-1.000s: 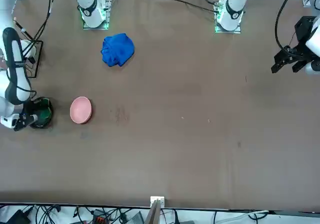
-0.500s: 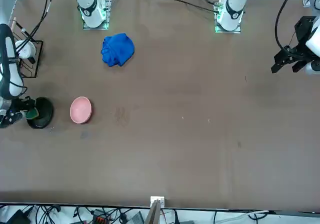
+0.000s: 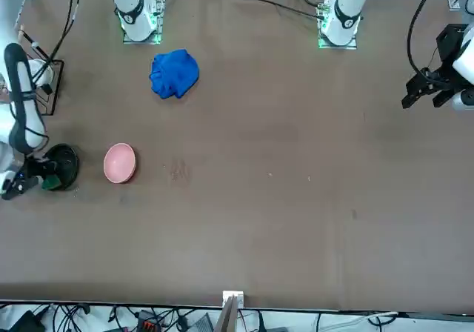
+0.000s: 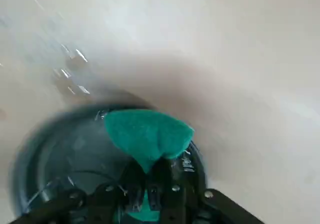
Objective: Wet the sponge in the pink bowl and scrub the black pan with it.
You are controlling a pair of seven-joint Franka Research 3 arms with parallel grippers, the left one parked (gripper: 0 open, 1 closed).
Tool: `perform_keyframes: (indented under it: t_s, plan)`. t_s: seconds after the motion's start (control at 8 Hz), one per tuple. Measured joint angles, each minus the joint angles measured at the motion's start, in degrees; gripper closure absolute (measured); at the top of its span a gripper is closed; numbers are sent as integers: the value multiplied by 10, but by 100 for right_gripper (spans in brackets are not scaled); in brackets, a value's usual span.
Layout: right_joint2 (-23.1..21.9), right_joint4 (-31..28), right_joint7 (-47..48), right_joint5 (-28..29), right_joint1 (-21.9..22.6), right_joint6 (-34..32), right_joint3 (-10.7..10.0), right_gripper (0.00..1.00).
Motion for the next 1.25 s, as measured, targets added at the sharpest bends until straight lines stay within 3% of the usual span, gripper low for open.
perform_keyframes:
  t_s: [0.25, 0.75, 1.25]
  plan:
    - [-1, 0, 47, -9, 33, -10, -2, 93]
    - [-11, -3, 55, -9, 35, -102, -1, 93]
    - [-20, -8, -5, -10, -10, -121, -3, 93]
